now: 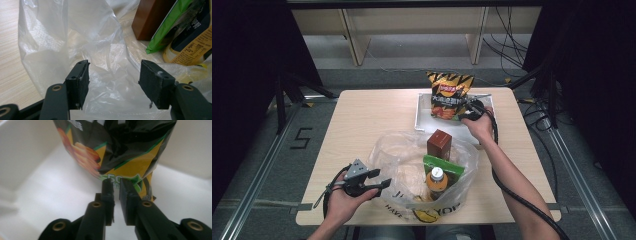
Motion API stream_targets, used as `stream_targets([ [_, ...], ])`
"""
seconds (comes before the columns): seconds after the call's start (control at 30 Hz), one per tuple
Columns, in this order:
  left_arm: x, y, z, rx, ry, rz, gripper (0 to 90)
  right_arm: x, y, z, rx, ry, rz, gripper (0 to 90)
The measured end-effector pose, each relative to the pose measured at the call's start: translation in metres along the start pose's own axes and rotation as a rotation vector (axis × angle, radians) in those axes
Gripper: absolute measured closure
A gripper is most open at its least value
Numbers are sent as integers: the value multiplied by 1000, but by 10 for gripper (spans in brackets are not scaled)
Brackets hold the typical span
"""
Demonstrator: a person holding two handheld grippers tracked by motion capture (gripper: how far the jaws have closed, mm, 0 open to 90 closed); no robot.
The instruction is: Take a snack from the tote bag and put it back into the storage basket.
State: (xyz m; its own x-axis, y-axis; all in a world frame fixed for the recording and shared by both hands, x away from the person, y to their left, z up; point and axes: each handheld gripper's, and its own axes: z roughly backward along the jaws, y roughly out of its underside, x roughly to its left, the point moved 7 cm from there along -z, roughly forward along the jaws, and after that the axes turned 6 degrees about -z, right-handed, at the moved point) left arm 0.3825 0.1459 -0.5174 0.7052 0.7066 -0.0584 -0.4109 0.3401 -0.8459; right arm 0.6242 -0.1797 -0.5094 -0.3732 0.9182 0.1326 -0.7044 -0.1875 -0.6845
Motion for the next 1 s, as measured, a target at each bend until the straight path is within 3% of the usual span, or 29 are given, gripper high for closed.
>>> stream_targets([
  [0.03, 0, 0, 0, 1, 0, 1, 403, 0, -1, 5, -8, -6, 8, 771],
  [0.07, 0, 0, 0, 2, 1, -1, 403, 4, 0, 12, -2, -18, -33, 752],
  [0.1, -1, 0, 0, 2, 1, 0, 403, 7, -3, 18, -29, -54, -38, 736],
  [0.17, -2, -1, 0, 3, -1, 4, 403, 10, -4, 32, -48, -69, -52, 707],
  [0.2, -2, -1, 0, 3, -1, 4, 403, 8, -7, 38, -83, -84, -16, 690],
  [0.4, -1, -1, 0, 0, -4, -4, 401, 18, -2, 74, -99, -124, -34, 645],
  [0.43, -3, -1, -1, -1, -2, 14, 401, 17, -3, 77, -116, -127, -3, 641],
  [0.47, -1, -2, 0, -1, -10, -7, 400, 19, -1, 81, -116, -137, -2, 635],
  [0.57, -1, -2, 0, -4, -14, 9, 397, 23, 1, 94, -136, -160, 27, 611],
  [0.6, -1, -2, 0, -3, -11, -3, 396, 26, 2, 97, -147, -166, 33, 605],
  [0.63, -1, -2, 0, -3, -11, 3, 395, 31, 5, 103, -136, -169, -2, 600],
  [0.7, -1, -1, 0, -1, -7, 10, 394, 36, 8, 109, -158, -188, 11, 599],
  [0.8, -1, -2, 1, -2, -9, 4, 391, 44, 15, 119, -157, -204, 37, 617],
  [0.87, -1, -2, 0, -3, -12, 9, 389, 47, 18, 124, -164, -208, 87, 618],
  [1.0, -1, -2, 0, -3, -12, 10, 386, 58, 23, 138, -165, -216, 106, 599],
])
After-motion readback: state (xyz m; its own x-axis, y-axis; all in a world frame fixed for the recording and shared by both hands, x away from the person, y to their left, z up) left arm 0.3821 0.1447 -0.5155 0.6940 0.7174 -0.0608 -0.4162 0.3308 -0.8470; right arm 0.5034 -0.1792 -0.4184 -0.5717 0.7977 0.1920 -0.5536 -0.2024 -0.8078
